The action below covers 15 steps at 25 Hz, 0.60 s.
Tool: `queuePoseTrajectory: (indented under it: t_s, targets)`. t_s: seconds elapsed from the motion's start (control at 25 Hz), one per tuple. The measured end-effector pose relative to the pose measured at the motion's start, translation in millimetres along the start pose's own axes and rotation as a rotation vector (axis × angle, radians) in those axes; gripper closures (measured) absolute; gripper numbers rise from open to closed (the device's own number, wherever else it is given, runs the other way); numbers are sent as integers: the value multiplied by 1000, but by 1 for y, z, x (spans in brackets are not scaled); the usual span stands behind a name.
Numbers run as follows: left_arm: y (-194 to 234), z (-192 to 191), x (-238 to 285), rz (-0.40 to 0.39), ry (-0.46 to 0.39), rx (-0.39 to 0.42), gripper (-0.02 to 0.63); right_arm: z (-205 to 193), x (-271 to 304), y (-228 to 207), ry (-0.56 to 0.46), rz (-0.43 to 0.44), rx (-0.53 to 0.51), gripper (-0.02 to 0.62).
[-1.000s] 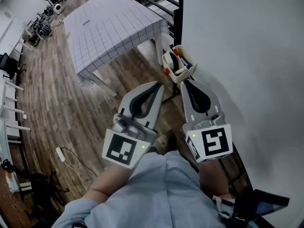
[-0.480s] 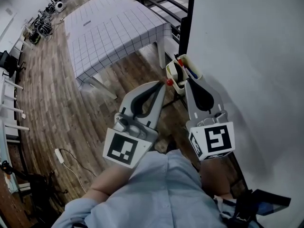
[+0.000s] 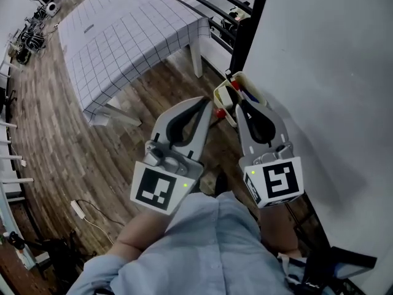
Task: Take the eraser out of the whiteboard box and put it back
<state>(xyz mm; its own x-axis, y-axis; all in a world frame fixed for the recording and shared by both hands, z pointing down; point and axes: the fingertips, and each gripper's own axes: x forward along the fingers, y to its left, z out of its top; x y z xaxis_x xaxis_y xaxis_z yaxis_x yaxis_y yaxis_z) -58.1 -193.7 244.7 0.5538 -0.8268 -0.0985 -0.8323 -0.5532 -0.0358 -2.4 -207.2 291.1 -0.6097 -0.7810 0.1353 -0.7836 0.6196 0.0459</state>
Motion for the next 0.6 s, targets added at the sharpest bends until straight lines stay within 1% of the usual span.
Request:
queuePoseTrajectory:
  t_s: [0.16, 0.32, 0.6]
  targets:
    - [16, -15, 11, -31, 25, -35, 607, -17, 21, 2, 65, 5, 10, 552]
    - [30, -29, 22, -60, 49, -76, 607, -37, 39, 5, 159, -2, 16, 442]
    - [49, -46, 38, -107, 62, -101, 607, -64, 60, -3, 302, -90, -80, 440]
